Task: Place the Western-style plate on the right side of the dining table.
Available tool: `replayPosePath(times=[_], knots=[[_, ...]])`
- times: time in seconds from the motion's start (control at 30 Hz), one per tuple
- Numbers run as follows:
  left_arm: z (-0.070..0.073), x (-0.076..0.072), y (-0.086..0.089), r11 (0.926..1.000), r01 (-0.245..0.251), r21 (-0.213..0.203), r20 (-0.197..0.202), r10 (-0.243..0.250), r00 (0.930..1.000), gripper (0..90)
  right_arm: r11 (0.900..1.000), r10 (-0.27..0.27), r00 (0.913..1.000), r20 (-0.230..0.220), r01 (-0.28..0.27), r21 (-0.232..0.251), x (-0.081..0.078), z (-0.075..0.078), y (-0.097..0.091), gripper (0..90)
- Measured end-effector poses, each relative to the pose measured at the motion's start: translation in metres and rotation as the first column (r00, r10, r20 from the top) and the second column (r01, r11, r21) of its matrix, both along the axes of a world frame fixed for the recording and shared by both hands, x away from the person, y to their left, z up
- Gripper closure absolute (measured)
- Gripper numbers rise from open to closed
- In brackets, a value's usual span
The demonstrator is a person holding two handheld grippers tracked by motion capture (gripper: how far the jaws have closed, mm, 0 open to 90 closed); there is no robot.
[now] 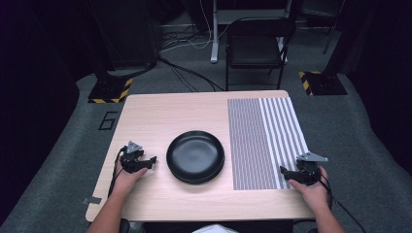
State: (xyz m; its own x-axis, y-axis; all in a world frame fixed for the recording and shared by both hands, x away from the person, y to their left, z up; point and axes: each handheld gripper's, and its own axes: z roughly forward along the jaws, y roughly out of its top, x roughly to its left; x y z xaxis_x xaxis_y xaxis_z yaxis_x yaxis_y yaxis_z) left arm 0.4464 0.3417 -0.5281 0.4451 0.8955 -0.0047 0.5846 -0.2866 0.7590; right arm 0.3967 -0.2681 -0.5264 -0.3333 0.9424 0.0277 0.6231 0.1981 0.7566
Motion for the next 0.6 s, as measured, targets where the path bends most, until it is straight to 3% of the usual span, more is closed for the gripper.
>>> replayPosePath(times=[0.1,0.6], knots=[[0.0000,0.0000,0.0000,1.0000,0.000,0.000,0.000,0.000,1.0000,30.9,0.9998,-0.013,0.9999,0.005,0.013,0.015,-0.0002,0.0001,-0.0014,26.0],[0.0001,-0.0010,0.0001,0.9999,0.000,-0.013,0.002,0.000,1.0000,34.1,0.9996,-0.024,0.9997,0.005,0.024,-0.015,0.0000,0.0010,0.0011,29.8]])
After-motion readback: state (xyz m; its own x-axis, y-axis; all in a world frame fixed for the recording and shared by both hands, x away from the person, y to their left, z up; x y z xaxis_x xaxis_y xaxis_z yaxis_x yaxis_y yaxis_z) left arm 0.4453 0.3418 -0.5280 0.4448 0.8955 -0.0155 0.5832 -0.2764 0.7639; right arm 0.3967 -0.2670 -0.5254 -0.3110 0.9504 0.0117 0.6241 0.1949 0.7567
